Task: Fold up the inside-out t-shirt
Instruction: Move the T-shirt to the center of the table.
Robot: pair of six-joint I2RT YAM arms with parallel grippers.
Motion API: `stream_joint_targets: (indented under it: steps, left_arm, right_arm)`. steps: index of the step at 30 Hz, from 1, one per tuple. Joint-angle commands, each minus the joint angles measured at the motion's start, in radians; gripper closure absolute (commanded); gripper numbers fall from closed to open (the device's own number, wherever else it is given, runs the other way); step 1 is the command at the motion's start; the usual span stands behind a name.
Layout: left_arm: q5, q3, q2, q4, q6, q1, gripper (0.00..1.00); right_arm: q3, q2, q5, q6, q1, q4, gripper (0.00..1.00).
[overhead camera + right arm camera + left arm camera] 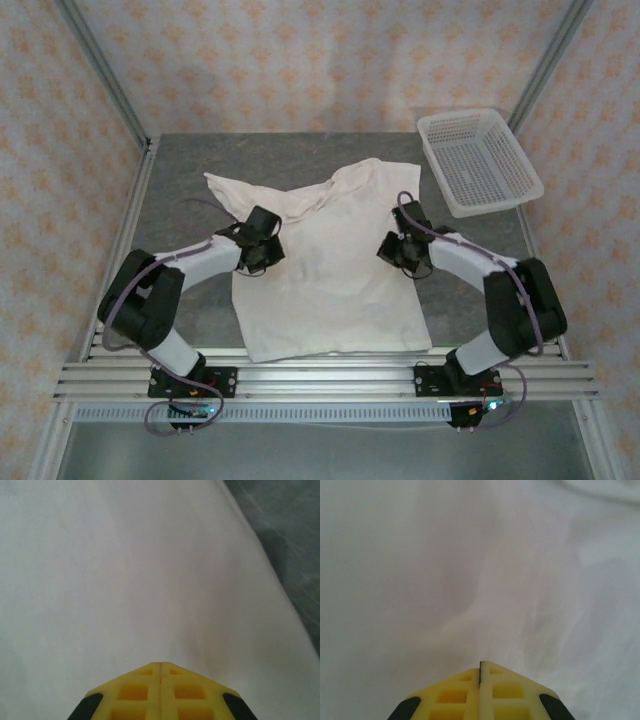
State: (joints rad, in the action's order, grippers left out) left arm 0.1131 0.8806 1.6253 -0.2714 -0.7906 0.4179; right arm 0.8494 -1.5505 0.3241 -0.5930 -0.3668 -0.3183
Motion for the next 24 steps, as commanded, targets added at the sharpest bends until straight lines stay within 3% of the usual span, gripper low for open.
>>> stream_joint_targets:
  steps: [1,8,14,17,20,22,24]
  left_arm:
    - [-0.098,0.071,0.086,0.045,-0.045,-0.035,1.0]
    - [-0.079,0.2,0.321,0.128,-0.04,-0.143,1.0]
    - [-0.041,0.378,0.417,0.094,-0.022,-0.2,1.0]
    - [-0.055,0.39,0.344,0.108,0.006,-0.207,1.0]
    - [-0.048,0.346,0.172,0.113,0.043,-0.205,0.79]
    - [-0.021,0.289,0.046,0.118,0.075,-0.195,0.68]
    - [0.012,0.227,-0.081,0.104,0.149,-0.159,0.65]
  right_arm:
    - [0.059,-0.083,-0.061,-0.045,0.004,0.1,1.0]
    - [0.145,-0.298,-0.027,-0.055,0.052,0.203,1.0]
    - [0.369,-0.461,0.0,0.006,0.091,0.141,1.0]
    - [0.477,-0.455,0.007,0.044,0.091,0.058,1.0]
    - [0.471,-0.329,-0.003,0.053,0.091,0.026,1.0]
    - [0.404,-0.205,-0.01,0.042,0.091,0.026,0.94]
    - [0.283,-0.059,-0.04,0.024,0.086,0.023,0.9]
